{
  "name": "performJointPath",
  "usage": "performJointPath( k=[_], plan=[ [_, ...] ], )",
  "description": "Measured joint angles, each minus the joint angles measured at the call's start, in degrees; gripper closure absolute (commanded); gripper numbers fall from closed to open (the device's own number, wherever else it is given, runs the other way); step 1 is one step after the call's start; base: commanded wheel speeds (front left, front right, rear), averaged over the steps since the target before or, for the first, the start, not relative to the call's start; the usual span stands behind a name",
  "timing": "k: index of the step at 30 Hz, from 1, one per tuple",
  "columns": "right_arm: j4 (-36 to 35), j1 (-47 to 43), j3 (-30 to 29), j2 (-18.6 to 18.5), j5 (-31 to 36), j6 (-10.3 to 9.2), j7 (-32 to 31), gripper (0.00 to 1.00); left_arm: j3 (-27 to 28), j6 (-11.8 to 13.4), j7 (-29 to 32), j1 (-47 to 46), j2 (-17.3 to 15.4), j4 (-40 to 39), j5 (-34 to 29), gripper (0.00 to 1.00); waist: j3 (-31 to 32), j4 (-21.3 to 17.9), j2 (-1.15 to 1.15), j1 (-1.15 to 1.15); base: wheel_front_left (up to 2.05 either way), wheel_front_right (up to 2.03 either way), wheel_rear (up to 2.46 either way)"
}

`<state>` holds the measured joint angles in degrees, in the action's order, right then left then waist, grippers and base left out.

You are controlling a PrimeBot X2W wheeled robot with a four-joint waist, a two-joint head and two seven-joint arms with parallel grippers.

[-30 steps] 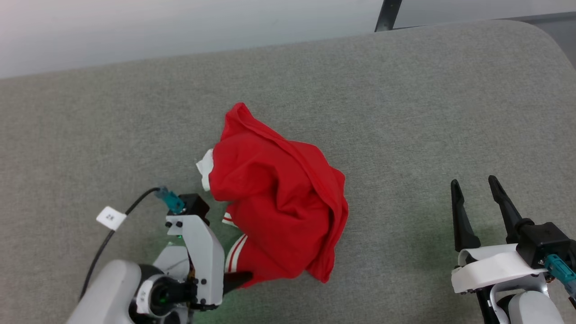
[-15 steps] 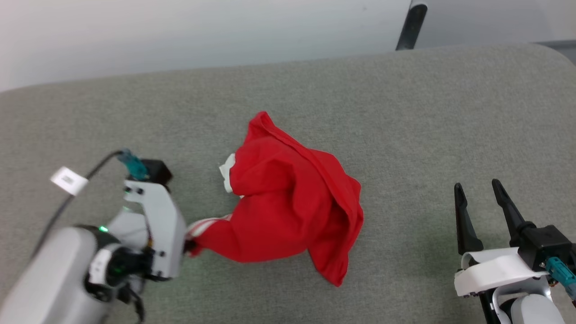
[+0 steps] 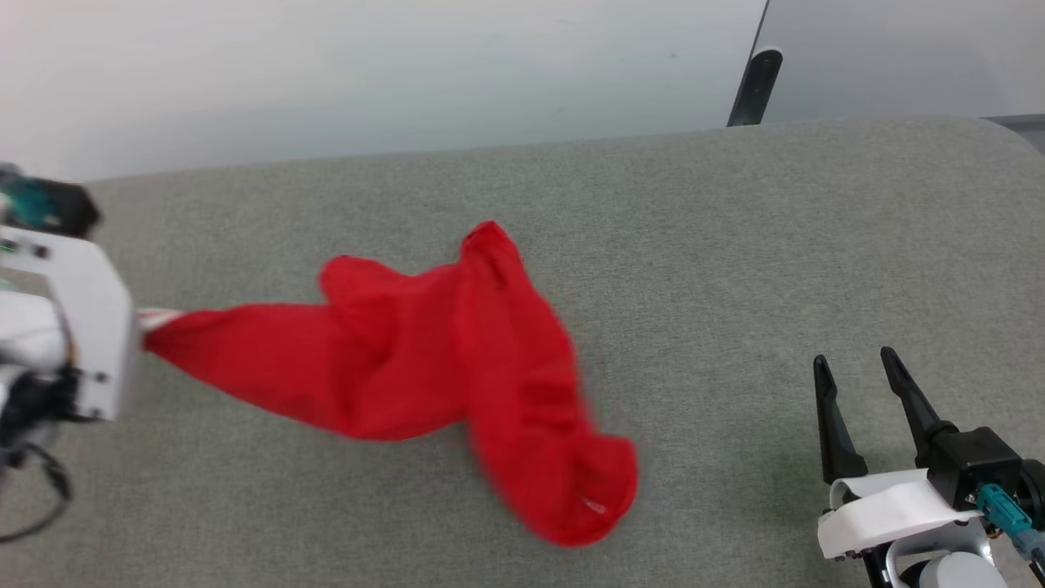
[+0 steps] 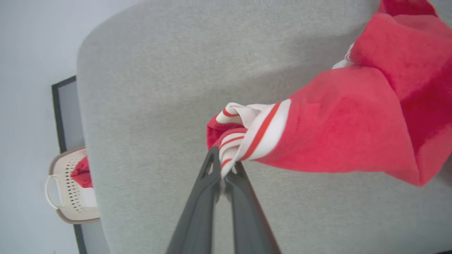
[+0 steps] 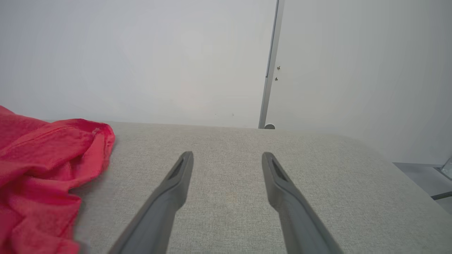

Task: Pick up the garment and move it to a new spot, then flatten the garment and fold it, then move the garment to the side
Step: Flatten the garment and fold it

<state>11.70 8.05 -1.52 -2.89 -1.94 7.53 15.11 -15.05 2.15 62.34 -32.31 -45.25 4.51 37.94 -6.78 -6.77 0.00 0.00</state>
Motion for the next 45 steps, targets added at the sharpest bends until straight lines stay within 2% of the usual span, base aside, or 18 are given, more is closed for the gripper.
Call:
performJointPath(
  k=[5, 8, 12, 13, 15, 17, 19, 20, 21, 22, 23, 28, 33, 38, 45],
  plan=[
    [-0.11, -0.35, 0.08, -0.01, 0.14, 0.0, 0.01, 0.0, 0.97, -0.46, -3.19, -0.93, -4.31, 3.91, -3.77, 1.0, 0.0, -0.62, 0.0, 0.0, 0.0, 0.0, 0.0],
    [-0.15, -0.44, 0.02, -0.01, 0.14, 0.0, 0.01, 0.0, 1.23, -0.34, -5.1, -0.56, -4.59, 6.72, -4.22, 1.0, -0.26, -0.89, 0.0, 0.0, 0.0, 0.0, 0.0],
    [-0.24, -0.44, -0.01, -0.02, 0.04, 0.0, 0.01, 0.0, 1.24, -0.19, -7.66, 2.01, -1.96, 9.98, -2.71, 0.96, -0.86, -0.99, 0.0, 0.0, 0.0, 0.0, 0.0],
    [-0.25, -0.44, 0.01, -0.01, -0.02, 0.0, 0.01, 0.0, 1.18, -0.13, -8.27, 2.6, -1.02, 10.74, -2.29, 0.92, -1.01, -0.99, 0.0, 0.0, 0.0, 0.0, 0.0],
    [-0.24, -0.43, 0.1, -0.02, -0.04, 0.0, 0.01, 0.0, 0.36, -0.22, -9.05, 3.76, 0.31, 12.16, -2.1, 0.95, -1.26, -0.92, 0.0, 0.0, 0.0, 0.0, 0.0],
    [-0.21, -0.4, 0.22, -0.01, -0.09, 0.0, 0.01, 0.0, 0.19, -0.2, -9.69, 4.37, 1.67, 13.62, -1.49, 0.89, -1.43, -0.75, 0.0, 0.0, 0.0, 0.0, 0.0],
    [-0.14, -0.32, 0.36, -0.01, -0.08, 0.0, 0.01, 0.0, -0.03, -0.1, -9.92, 4.46, 2.65, 14.74, -1.13, 0.91, -1.5, -0.57, 0.0, 0.0, 0.0, 0.0, 0.0],
    [-0.11, -0.31, 0.31, -0.01, -0.08, 0.0, 0.01, 0.0, -0.18, -0.08, -9.94, 4.44, 2.86, 15.0, -1.13, 0.81, -1.49, -0.45, 0.0, 0.0, 0.0, 0.0, 0.0],
    [-0.08, -0.31, 0.29, -0.01, -0.08, 0.0, 0.01, 0.0, -0.16, -0.03, -10.22, 4.35, 3.08, 15.24, -1.11, 0.53, -1.44, -0.3, 0.0, 0.0, 0.0, 0.0, 0.0],
    [-0.04, -0.31, 0.23, -0.01, -0.08, 0.0, 0.01, 0.0, -0.12, 0.3, -10.5, 4.09, 3.22, 15.38, -1.13, 0.09, -1.35, -0.14, 0.0, 0.0, 0.0, 0.0, 0.0],
    [0.03, -0.31, 0.2, -0.01, -0.08, 0.0, 0.01, 0.0, -0.15, 0.41, -10.59, 3.62, 3.19, 15.37, -1.32, 0.0, -1.21, 0.0, 0.0, 0.0, 0.0, 0.0, 0.0],
    [0.48, -0.38, 0.07, -0.01, -0.08, 0.0, 0.01, 0.0, -0.59, 0.8, -10.92, 1.16, 2.02, 13.63, -3.0, 0.0, -0.02, 0.73, 0.0, 0.0, 0.0, 0.0, 0.0],
    [0.32, -0.48, -0.02, 0.0, -0.08, 0.0, 0.01, 0.0, 0.49, 0.89, -12.85, -1.22, 3.18, 10.61, -2.3, 0.0, 1.16, 1.19, 0.0, 0.0, 0.0, 0.0, 0.0],
    [-1.22, -0.55, -0.12, 0.0, 0.07, 0.0, 0.01, 0.0, 1.01, 0.11, -15.72, -2.16, 8.22, 6.47, 1.6, 0.0, 2.37, 1.06, 0.0, 0.0, 0.0, 0.0, 0.0],
    [-2.11, -0.67, -0.1, -0.01, -0.16, 0.0, 0.01, 0.0, -1.08, -0.2, -13.36, -1.9, 13.46, 2.21, 5.55, 0.0, 1.8, -0.28, 0.0, 0.0, 0.0, 0.0, 0.0]
  ],
)
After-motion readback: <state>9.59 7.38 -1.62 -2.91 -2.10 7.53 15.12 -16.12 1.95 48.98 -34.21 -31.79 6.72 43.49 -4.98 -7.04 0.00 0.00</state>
